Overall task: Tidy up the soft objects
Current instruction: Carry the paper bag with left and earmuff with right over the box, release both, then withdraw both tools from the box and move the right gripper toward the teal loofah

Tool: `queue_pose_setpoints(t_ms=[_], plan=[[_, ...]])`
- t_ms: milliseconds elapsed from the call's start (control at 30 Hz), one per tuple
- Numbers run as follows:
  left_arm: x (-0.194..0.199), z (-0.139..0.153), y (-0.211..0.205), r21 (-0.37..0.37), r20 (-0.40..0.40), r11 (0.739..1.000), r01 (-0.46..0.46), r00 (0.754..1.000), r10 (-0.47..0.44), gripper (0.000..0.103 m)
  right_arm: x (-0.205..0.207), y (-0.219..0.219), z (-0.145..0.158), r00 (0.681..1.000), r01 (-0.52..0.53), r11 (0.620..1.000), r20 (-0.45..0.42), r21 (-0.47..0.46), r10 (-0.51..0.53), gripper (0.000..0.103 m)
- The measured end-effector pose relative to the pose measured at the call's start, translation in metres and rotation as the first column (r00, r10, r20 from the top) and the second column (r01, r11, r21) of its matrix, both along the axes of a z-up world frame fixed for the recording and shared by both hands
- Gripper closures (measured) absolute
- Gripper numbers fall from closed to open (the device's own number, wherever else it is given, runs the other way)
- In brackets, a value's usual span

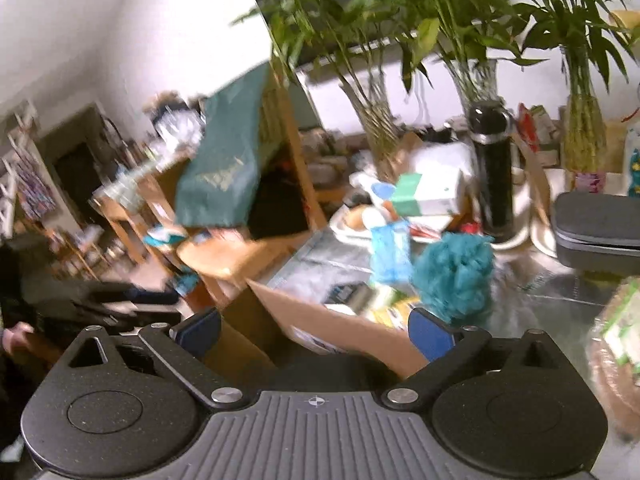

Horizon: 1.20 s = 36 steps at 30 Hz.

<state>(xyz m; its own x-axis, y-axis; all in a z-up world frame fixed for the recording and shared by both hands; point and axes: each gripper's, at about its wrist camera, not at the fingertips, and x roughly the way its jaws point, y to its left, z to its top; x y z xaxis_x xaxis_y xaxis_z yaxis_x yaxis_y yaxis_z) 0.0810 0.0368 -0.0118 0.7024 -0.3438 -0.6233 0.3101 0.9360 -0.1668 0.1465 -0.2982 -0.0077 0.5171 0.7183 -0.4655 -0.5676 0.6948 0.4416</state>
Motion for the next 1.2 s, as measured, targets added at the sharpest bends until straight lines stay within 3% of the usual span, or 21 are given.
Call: queue_pose_setpoints(t_ms=[267,500,633,733,1200], plan=[[0.001,-0.002,-0.003,0.041,-0.005,0.999,-0.008,1.000,0.009,0.050,0.010,0.003,-0.012,0.994,0.090,0.989,-0.051,-0.120,-0.096,0.000],[0.006,-0.007,-0.002,0.081,-0.017,0.995,-0.058,0.998,0.060,0.050,0.016,0.007,-0.030,0.981,0.147,0.954,-0.086,-0.261,-0.175,0.000],[0.013,-0.011,0.002,0.097,-0.036,0.991,-0.096,0.994,0.100,0.038,0.020,0.007,-0.038,0.972,0.170,0.934,-0.104,-0.316,-0.212,0.000],[0.018,-0.014,0.004,0.098,-0.050,0.989,-0.111,0.992,0.116,0.035,0.024,0.005,-0.043,0.960,0.201,0.914,-0.113,-0.353,-0.255,0.000],[0.050,-0.021,0.010,0.037,-0.070,0.990,-0.134,0.988,0.137,0.033,0.031,-0.006,-0.046,0.920,0.362,0.864,-0.019,-0.351,-0.392,0.000]])
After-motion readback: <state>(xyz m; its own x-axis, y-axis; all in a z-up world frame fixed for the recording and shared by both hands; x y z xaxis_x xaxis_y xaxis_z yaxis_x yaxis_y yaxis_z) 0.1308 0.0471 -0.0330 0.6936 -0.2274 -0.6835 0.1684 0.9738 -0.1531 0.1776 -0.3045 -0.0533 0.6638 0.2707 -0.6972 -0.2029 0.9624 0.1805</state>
